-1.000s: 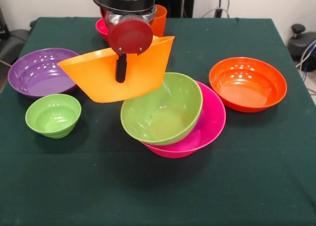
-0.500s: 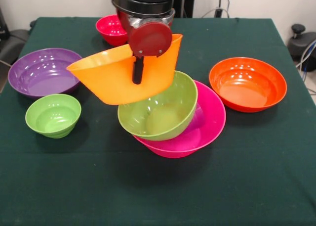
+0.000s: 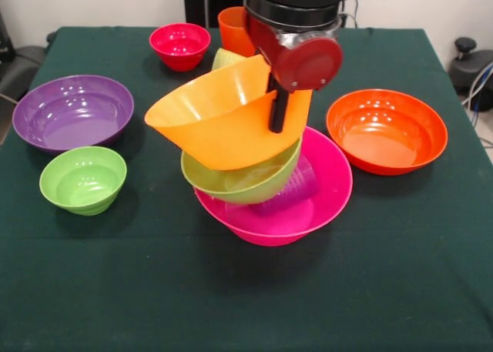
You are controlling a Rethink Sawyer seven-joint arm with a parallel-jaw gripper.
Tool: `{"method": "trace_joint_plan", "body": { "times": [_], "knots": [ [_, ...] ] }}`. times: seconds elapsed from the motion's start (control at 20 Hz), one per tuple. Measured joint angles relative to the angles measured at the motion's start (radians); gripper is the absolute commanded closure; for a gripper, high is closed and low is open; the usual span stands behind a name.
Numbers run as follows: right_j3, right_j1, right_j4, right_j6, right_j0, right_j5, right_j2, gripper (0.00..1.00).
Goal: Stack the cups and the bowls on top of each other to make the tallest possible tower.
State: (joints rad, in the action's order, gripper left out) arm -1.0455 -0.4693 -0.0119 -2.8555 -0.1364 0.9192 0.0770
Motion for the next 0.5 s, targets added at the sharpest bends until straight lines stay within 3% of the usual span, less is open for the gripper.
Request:
{"method": "trace_joint_plan", "body": {
  "times": [0.5],
  "knots": [
    [-0.075, -0.003, 0.022, 0.000, -0.004, -0.033, -0.028, 1.00]
  ]
}}
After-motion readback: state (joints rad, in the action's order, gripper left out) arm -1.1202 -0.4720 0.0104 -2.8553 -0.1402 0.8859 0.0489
